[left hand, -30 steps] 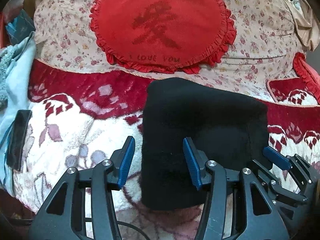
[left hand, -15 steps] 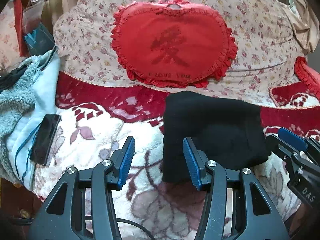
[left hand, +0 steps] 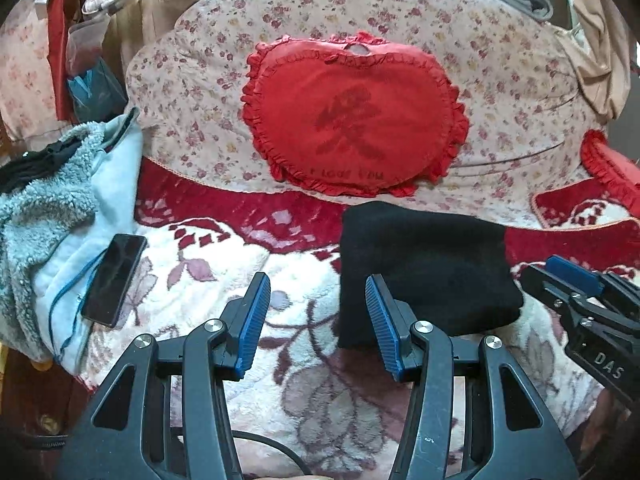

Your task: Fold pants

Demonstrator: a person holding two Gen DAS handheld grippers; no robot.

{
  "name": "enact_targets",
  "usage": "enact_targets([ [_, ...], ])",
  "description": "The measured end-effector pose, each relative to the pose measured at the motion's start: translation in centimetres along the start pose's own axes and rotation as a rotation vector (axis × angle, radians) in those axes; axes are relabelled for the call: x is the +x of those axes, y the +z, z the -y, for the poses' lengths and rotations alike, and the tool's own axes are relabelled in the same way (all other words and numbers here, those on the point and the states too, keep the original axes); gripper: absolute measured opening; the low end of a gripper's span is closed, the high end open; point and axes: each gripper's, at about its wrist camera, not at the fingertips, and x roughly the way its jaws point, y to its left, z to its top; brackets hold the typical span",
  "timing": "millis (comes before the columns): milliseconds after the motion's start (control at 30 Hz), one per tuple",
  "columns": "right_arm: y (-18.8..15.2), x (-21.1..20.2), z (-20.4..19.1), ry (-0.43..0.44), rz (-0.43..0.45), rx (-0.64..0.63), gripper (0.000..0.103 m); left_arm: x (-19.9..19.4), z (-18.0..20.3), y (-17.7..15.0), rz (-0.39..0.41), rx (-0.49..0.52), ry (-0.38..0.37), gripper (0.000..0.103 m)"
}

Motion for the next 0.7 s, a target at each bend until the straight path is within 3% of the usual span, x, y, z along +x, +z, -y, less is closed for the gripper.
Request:
enact_targets([
  [700,-0.5,-1.1,-0.1,-0.001,0.011,0.010,0.043,-1.4,1.1,-0.5,0.019,0.033,-0.021,0.049],
])
